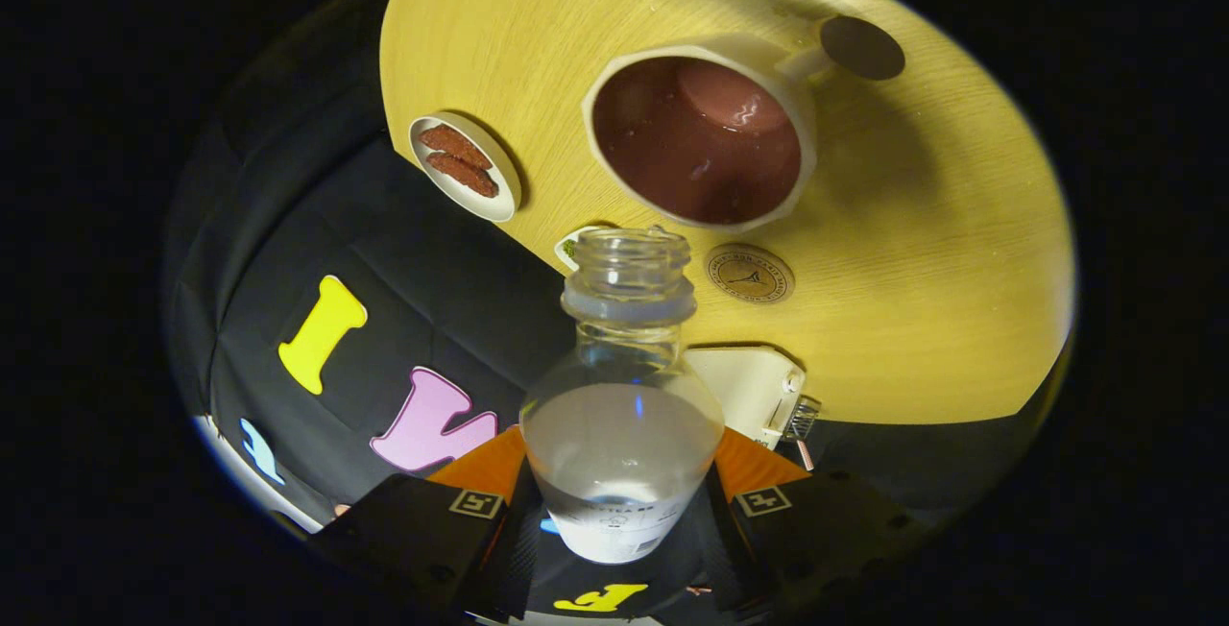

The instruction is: Take the bottle from table, then pour the juice into the cup, finally place the bottle on the coaster

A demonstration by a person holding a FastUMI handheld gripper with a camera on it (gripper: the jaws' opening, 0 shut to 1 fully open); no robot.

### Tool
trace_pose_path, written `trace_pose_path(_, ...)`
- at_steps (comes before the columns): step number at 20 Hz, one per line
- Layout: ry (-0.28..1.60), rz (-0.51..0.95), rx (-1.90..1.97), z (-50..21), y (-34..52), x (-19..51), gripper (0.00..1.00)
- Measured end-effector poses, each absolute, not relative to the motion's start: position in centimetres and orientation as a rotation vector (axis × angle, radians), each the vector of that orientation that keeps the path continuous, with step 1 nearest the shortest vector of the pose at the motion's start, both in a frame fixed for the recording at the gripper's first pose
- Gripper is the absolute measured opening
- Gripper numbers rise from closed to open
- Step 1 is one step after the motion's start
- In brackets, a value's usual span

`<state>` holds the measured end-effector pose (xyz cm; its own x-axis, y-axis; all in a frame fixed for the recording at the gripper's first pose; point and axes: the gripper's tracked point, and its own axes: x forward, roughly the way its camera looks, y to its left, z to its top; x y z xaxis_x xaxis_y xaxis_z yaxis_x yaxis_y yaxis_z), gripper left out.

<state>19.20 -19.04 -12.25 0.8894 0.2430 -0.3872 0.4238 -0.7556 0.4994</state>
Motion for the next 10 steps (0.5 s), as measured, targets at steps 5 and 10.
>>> trace_pose_path(5,0.391,-0.370,2.286,-11.0,-18.4,18.4,0.72)
trace_pose_path(10,0.299,-0.349,1.850,-8.8,-19.2,14.6,0.72)
